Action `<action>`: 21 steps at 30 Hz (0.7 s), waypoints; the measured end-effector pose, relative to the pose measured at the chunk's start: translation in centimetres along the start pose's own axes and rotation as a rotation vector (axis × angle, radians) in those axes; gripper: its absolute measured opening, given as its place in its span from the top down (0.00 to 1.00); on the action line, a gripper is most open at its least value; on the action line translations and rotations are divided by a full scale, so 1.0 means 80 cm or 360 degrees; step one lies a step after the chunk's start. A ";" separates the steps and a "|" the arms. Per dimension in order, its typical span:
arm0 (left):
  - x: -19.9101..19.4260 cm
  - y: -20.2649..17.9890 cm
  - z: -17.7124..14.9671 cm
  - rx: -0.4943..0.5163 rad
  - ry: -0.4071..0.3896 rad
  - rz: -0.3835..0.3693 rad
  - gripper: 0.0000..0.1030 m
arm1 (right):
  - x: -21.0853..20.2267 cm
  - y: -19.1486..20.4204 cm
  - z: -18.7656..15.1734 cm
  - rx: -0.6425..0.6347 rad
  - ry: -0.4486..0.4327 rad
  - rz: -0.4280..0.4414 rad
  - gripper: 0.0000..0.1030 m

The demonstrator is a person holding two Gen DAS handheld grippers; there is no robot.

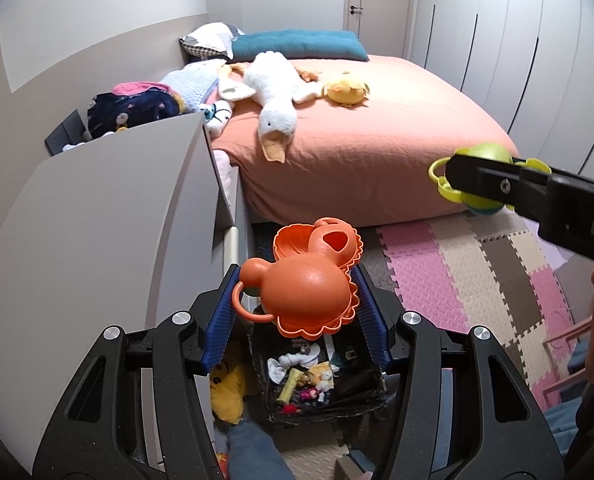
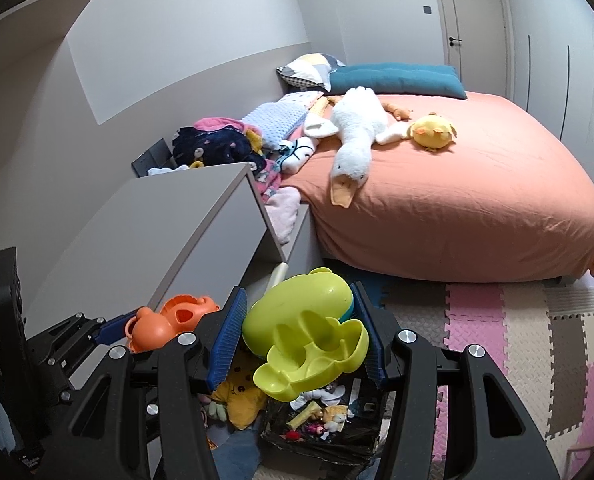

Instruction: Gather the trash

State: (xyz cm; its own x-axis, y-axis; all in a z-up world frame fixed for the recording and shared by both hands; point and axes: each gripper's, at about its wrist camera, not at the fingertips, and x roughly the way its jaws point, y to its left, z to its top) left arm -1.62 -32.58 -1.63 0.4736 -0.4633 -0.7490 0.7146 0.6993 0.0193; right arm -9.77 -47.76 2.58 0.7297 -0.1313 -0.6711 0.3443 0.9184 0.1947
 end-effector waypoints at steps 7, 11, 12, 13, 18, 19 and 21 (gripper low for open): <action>0.004 0.014 -0.004 -0.0033 0.0022 0.0038 0.06 | 0.007 -0.004 0.003 0.0054 -0.0010 -0.0029 0.27; 0.005 0.028 -0.004 -0.0094 0.0038 0.0061 0.06 | 0.008 0.005 0.005 0.0028 -0.0010 -0.0022 0.26; 0.004 0.030 -0.005 -0.0103 0.0033 0.0060 0.06 | 0.009 0.008 0.004 0.0022 -0.0009 -0.0021 0.26; 0.003 0.032 -0.005 -0.0115 0.0026 0.0057 0.06 | 0.009 0.010 0.004 0.0018 -0.0009 -0.0022 0.25; 0.003 0.039 -0.007 -0.0150 0.0029 0.0062 0.06 | 0.010 0.014 0.002 -0.0002 -0.0001 -0.0031 0.25; 0.003 0.040 -0.008 -0.0149 0.0025 0.0067 0.06 | 0.010 0.015 0.003 -0.0004 0.0000 -0.0030 0.25; 0.003 0.041 -0.010 -0.0150 0.0019 0.0062 0.06 | 0.011 0.017 0.003 -0.0009 0.0001 -0.0029 0.25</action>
State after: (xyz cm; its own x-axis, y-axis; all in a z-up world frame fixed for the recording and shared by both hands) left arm 0.44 -29.99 -2.26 0.4938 -0.4286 -0.7566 0.6437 0.7651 -0.0132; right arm -8.52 -46.73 2.47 0.7231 -0.1476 -0.6748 0.3540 0.9181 0.1784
